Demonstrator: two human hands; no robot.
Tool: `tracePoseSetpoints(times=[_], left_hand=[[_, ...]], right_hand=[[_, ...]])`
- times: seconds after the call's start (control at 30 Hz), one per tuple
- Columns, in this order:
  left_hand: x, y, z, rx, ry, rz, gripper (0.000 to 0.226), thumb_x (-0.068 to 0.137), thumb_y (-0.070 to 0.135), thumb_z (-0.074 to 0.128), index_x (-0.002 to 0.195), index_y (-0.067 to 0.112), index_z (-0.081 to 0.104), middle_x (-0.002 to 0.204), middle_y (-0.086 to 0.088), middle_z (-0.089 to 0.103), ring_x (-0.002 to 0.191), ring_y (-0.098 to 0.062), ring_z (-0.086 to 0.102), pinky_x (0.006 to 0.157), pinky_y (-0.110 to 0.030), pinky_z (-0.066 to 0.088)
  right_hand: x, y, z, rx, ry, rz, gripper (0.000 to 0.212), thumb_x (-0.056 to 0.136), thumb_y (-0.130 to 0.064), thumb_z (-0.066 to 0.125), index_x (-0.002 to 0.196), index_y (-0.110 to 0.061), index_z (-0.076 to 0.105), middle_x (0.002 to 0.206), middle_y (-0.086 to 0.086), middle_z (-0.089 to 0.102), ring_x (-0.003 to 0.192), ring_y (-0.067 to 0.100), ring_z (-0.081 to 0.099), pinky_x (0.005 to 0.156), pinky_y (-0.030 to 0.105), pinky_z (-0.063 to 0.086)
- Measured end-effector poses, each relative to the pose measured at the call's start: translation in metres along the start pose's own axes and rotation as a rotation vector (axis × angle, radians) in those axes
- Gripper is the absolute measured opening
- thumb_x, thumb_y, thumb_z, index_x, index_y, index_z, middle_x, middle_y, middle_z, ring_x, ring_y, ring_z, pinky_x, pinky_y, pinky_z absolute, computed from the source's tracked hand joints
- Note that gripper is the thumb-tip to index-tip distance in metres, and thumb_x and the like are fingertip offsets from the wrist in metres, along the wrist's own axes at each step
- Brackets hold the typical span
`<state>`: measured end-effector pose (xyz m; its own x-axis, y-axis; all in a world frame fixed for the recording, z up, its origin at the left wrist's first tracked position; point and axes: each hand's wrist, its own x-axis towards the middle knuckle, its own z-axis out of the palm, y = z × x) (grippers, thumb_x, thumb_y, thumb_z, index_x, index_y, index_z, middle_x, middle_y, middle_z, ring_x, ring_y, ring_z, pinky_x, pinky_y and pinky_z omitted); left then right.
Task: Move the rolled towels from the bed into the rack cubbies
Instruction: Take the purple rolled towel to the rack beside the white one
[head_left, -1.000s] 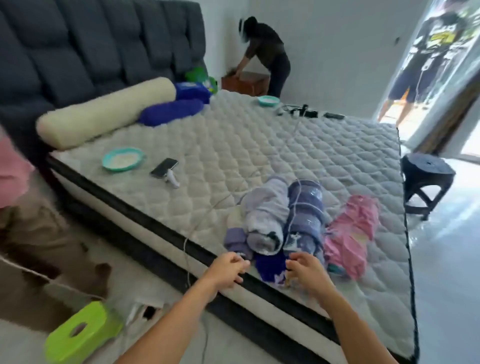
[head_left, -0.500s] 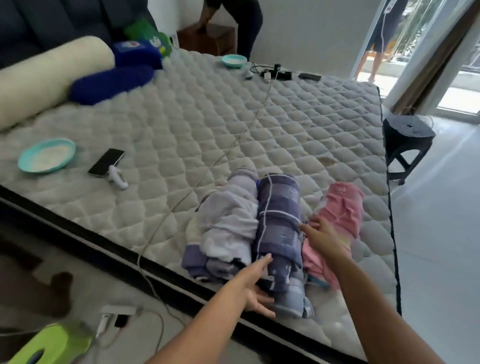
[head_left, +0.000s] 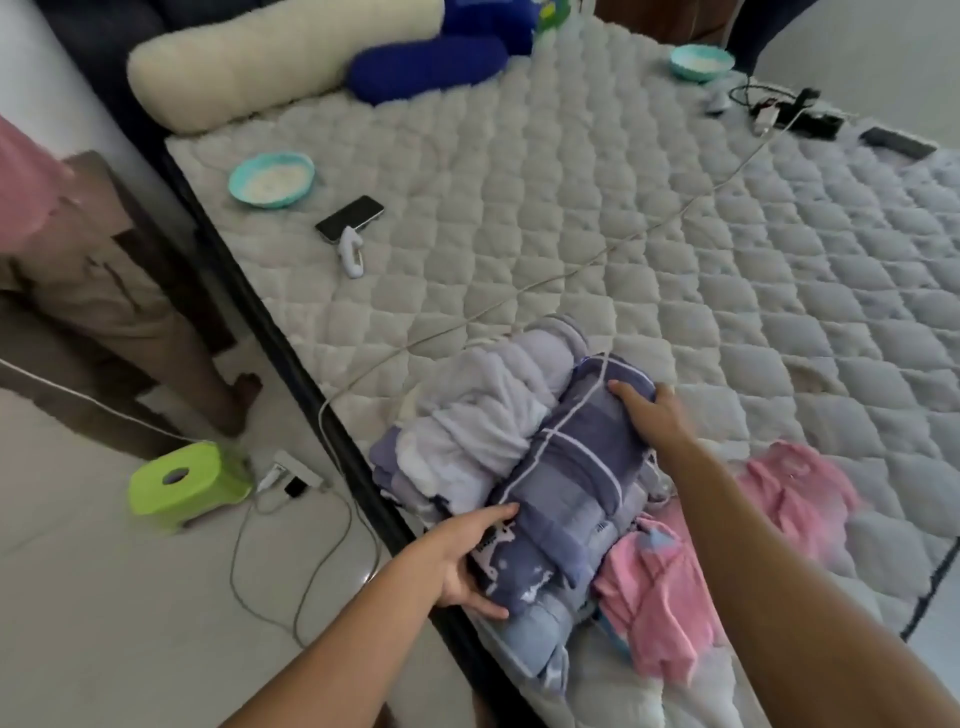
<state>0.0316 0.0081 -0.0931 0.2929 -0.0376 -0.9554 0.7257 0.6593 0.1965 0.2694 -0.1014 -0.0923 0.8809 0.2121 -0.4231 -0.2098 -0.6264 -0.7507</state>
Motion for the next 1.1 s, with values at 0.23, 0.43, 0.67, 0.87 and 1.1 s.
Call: tracePoseSetpoints(times=[0.23,0.43,0.67,0.87,1.1], left_hand=[[-0.009,-0.013,0.008,-0.013,0.08,0.106,0.053,0.084,0.046,0.065,0.127,0.017,0.054,0.118,-0.013,0.062,0.1,-0.033,0.061,0.083,-0.057,0.051],[-0.032,-0.024,-0.003,0.02,0.021,0.245,0.049,0.085,0.04,0.066,0.128,0.018,0.056,0.131,-0.011,0.059,0.118,-0.033,0.057,0.079,-0.053,0.055],[-0.109,-0.064,-0.065,-0.04,-0.006,0.49,0.029,0.092,0.037,0.057,0.113,0.018,0.06,0.119,-0.012,0.065,0.102,-0.03,0.062,0.082,-0.045,0.055],[-0.183,-0.158,-0.179,-0.321,0.173,0.679,0.016,0.093,0.033,0.055,0.096,0.019,0.061,0.094,-0.004,0.065,0.084,-0.022,0.062,0.08,-0.041,0.052],[-0.257,-0.329,-0.323,-0.755,0.454,0.901,0.019,0.09,0.022,0.055,0.106,0.016,0.063,0.125,-0.014,0.064,0.115,-0.035,0.06,0.104,-0.055,0.044]], right_hand=[[-0.025,-0.007,-0.01,0.247,0.058,0.009,0.032,0.061,-0.04,0.07,0.082,-0.018,0.06,0.096,0.012,0.067,0.093,0.032,0.063,0.086,0.048,0.053],[-0.089,-0.046,-0.03,0.362,0.197,-0.208,0.019,0.07,-0.027,0.07,0.079,-0.017,0.057,0.087,0.008,0.061,0.083,0.026,0.058,0.07,0.037,0.046],[-0.198,-0.122,0.002,0.363,0.15,-0.516,0.027,0.059,-0.041,0.068,0.073,-0.022,0.055,0.103,0.013,0.065,0.092,0.027,0.062,0.084,0.046,0.053],[-0.334,-0.168,0.105,0.289,-0.132,-0.804,0.032,0.065,-0.041,0.067,0.08,-0.016,0.055,0.093,0.01,0.062,0.085,0.024,0.06,0.08,0.048,0.053],[-0.535,-0.173,0.239,0.231,-0.531,-1.125,0.042,0.068,-0.037,0.07,0.091,-0.004,0.056,0.099,0.017,0.061,0.095,0.027,0.059,0.087,0.045,0.048]])
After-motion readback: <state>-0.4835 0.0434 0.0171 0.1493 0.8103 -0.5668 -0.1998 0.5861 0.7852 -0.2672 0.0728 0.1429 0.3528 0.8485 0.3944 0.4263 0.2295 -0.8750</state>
